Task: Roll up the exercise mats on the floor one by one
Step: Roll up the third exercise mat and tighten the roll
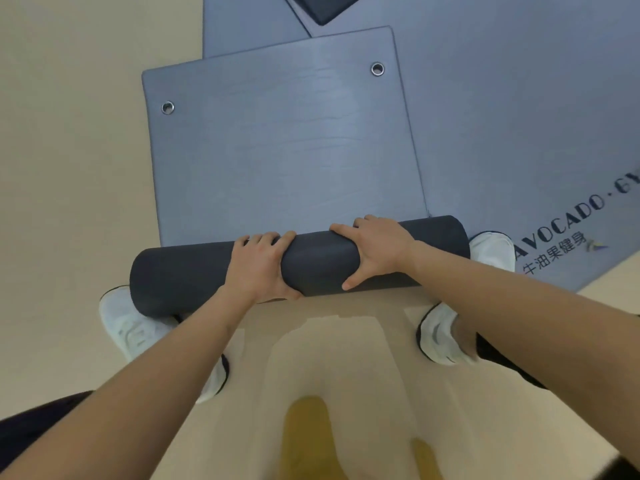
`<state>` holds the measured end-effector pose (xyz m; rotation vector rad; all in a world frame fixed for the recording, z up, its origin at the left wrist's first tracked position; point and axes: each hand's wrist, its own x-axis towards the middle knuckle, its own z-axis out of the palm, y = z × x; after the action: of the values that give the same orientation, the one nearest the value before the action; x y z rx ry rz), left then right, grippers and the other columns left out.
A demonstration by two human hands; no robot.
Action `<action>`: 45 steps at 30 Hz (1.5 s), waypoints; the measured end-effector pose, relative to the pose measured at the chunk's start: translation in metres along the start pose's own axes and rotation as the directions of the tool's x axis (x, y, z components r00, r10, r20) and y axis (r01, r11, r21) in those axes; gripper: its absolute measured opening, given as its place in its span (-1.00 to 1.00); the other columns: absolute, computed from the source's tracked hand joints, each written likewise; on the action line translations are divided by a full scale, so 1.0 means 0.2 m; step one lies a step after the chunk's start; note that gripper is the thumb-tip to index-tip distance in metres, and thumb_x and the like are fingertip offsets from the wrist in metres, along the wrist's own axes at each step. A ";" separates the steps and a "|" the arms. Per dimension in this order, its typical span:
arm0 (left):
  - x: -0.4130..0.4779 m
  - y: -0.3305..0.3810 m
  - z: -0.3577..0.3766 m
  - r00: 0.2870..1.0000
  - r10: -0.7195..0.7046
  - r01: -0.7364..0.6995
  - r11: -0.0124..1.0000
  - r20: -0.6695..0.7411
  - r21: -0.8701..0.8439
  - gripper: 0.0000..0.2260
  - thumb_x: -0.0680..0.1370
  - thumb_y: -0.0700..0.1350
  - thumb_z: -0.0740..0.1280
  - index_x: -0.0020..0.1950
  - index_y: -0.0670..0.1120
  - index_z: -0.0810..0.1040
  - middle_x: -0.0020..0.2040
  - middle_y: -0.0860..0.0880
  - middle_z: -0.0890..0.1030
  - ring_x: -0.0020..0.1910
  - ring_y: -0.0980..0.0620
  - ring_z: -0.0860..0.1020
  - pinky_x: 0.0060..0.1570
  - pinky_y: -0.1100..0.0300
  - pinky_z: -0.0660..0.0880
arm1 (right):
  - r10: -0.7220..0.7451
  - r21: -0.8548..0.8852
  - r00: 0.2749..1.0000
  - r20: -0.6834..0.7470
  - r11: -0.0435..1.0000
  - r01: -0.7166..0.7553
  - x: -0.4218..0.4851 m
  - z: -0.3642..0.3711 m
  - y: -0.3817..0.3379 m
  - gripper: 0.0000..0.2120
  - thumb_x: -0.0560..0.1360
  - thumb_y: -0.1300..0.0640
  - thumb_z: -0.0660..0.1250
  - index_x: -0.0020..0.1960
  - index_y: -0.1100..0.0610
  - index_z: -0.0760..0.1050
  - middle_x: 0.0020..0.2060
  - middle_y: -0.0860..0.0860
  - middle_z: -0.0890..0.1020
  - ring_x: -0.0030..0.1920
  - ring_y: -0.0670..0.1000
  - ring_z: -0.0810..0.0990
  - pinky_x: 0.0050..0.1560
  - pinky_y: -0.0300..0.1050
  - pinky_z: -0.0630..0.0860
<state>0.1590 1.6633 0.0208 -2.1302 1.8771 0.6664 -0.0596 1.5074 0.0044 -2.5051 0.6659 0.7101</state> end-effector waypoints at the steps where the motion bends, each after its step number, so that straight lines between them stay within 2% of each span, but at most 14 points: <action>1: -0.02 0.00 0.01 1.000 -0.001 0.002 1.000 0.018 -0.015 0.08 0.11 0.55 0.39 0.55 0.12 0.29 0.36 0.00 0.55 0.29 -0.11 0.53 0.38 -0.12 0.33 | -0.003 0.023 1.000 0.013 1.000 0.003 -0.01 0.02 -0.01 0.13 0.16 -0.64 0.37 0.56 -0.15 0.13 0.08 0.06 0.55 0.07 0.10 0.51 -0.07 -0.02 0.41; 5: 0.02 -0.03 -0.04 0.994 -0.001 0.008 0.998 0.111 -0.068 0.15 0.07 0.58 0.42 0.58 0.15 0.26 0.38 0.05 0.54 0.29 -0.09 0.53 0.33 -0.09 0.37 | 0.019 0.125 0.994 0.105 0.992 -0.032 0.03 0.00 0.02 0.15 0.16 -0.61 0.42 0.59 -0.17 0.12 0.14 0.05 0.52 0.15 0.12 0.52 0.05 0.03 0.47; 8: 0.14 -0.07 -0.14 0.973 0.014 0.020 0.989 0.231 -0.145 0.16 0.06 0.58 0.46 0.59 0.19 0.24 0.37 0.09 0.54 0.29 -0.07 0.53 0.22 -0.05 0.47 | 0.060 0.117 0.988 0.140 0.990 -0.077 0.09 -0.07 0.06 0.13 0.20 -0.61 0.40 0.62 -0.19 0.11 0.27 0.05 0.48 0.29 0.14 0.45 0.25 0.06 0.37; 10: 0.23 -0.11 -0.19 0.948 0.032 0.029 0.982 0.316 -0.187 0.16 0.07 0.56 0.49 0.59 0.21 0.23 0.44 0.11 0.48 0.38 -0.06 0.44 0.24 -0.09 0.47 | 0.108 0.047 0.994 0.030 0.993 -0.109 0.07 -0.10 0.08 0.07 0.28 -0.64 0.28 0.64 -0.17 0.10 0.42 0.06 0.41 0.39 0.17 0.37 0.42 0.13 0.25; 13: 0.35 -0.16 -0.24 0.931 0.068 0.030 0.965 0.359 -0.260 0.18 0.08 0.55 0.51 0.63 0.24 0.18 0.61 0.11 0.25 0.55 -0.06 0.21 0.41 -0.20 0.33 | 0.134 0.002 0.949 -0.284 0.990 -0.139 -0.05 -0.06 0.05 -0.16 0.48 -0.54 0.12 0.60 -0.08 0.23 0.46 0.10 0.42 0.41 0.21 0.39 0.47 0.21 0.22; 15: 0.41 -0.21 -0.26 0.940 0.084 0.016 0.957 0.331 -0.290 0.21 0.06 0.59 0.45 0.64 0.25 0.15 0.65 0.10 0.17 0.59 -0.07 0.14 0.47 -0.22 0.26 | 0.086 -0.042 0.910 -0.406 0.993 -0.113 -0.13 0.05 -0.01 -0.21 0.53 -0.47 0.09 0.59 -0.01 0.27 0.46 0.15 0.44 0.43 0.26 0.40 0.48 0.29 0.23; 19: 0.46 -0.26 -0.28 0.962 0.095 -0.038 0.975 0.255 -0.217 0.18 0.04 0.69 0.27 0.61 0.25 0.23 0.63 0.11 0.23 0.56 -0.08 0.22 0.46 -0.15 0.26 | 0.094 -0.167 0.938 -0.334 0.973 -0.157 -0.15 0.22 -0.05 0.00 0.43 -0.58 0.11 0.67 -0.02 0.01 0.62 0.23 0.17 0.62 0.33 0.12 0.54 0.46 0.02; 23: 0.40 -0.26 -0.24 0.994 0.029 -0.008 0.980 0.107 -0.199 0.04 0.14 0.69 0.18 0.54 0.22 0.38 0.55 0.11 0.39 0.46 -0.07 0.36 0.40 -0.10 0.30 | 0.090 -0.162 0.922 -0.376 0.973 -0.161 -0.08 0.18 -0.01 0.00 0.41 -0.60 0.15 0.65 -0.02 0.12 0.57 0.24 0.29 0.57 0.32 0.23 0.54 0.44 0.08; 26: 0.30 -0.23 -0.15 0.990 -0.006 -0.022 0.980 -0.141 -0.199 -0.23 0.42 0.54 0.12 0.44 0.08 0.53 0.38 0.03 0.57 0.29 -0.11 0.51 0.26 -0.08 0.38 | 0.078 -0.135 0.910 -0.408 0.980 -0.145 -0.03 0.13 0.03 -0.04 0.42 -0.60 0.14 0.62 -0.02 0.21 0.51 0.20 0.39 0.51 0.28 0.33 0.51 0.40 0.17; 30: 0.19 -0.07 0.00 0.866 -0.035 -0.034 0.991 -0.498 -0.130 -0.47 0.58 0.23 0.23 0.38 -0.10 0.58 0.34 -0.11 0.61 0.30 -0.20 0.55 0.34 -0.14 0.37 | 0.072 -0.125 0.914 -0.400 0.983 -0.132 0.06 0.01 0.11 -0.04 0.40 -0.63 0.10 0.59 -0.03 0.26 0.43 0.14 0.46 0.41 0.23 0.43 0.45 0.30 0.26; 35: 0.24 0.07 0.03 0.909 -0.083 0.086 0.996 -0.409 -0.010 -0.23 0.56 0.36 0.20 0.61 -0.12 0.31 0.59 -0.19 0.34 0.58 -0.26 0.27 0.57 -0.27 0.07 | 0.085 -0.041 0.966 -0.245 0.994 -0.098 0.22 -0.23 0.23 -0.05 0.37 -0.67 -0.01 0.58 -0.13 0.19 0.34 0.00 0.51 0.28 0.11 0.49 0.35 0.14 0.37; 39: 0.43 0.00 -0.10 0.920 -0.104 0.112 0.994 -0.378 0.000 -0.19 0.53 0.49 0.09 0.57 -0.04 0.38 0.53 -0.12 0.44 0.53 -0.20 0.35 0.56 -0.23 0.12 | 0.156 0.008 0.978 -0.138 0.988 -0.156 0.36 -0.38 0.33 -0.05 0.36 -0.69 -0.02 0.60 -0.21 0.15 0.44 -0.01 0.45 0.40 0.11 0.41 0.43 0.15 0.26; 42: 0.59 -0.06 -0.22 0.938 -0.121 0.131 0.991 -0.325 0.007 -0.18 0.51 0.55 -0.04 0.54 0.05 0.41 0.46 -0.03 0.51 0.46 -0.12 0.42 0.53 -0.17 0.19 | 0.309 0.012 0.889 -0.339 0.946 -0.324 0.38 -0.43 0.33 -0.09 0.40 -0.65 -0.07 0.62 -0.21 0.12 0.56 0.04 0.32 0.52 0.16 0.30 0.52 0.24 0.14; 45: 0.75 -0.12 -0.33 0.957 -0.136 0.135 0.991 -0.255 -0.020 -0.19 0.49 0.57 -0.11 0.50 0.12 0.44 0.38 0.05 0.57 0.36 -0.05 0.48 0.47 -0.07 0.27 | 0.263 0.075 0.740 -0.620 0.958 -0.277 0.29 -0.34 0.29 -0.24 0.52 -0.49 0.07 0.54 -0.04 0.37 0.46 0.10 0.46 0.42 0.19 0.43 0.46 0.24 0.26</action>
<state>0.2063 1.5056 0.0037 -2.4190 1.8259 0.3800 -0.0244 1.4067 0.0058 -2.6863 1.2784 -0.0741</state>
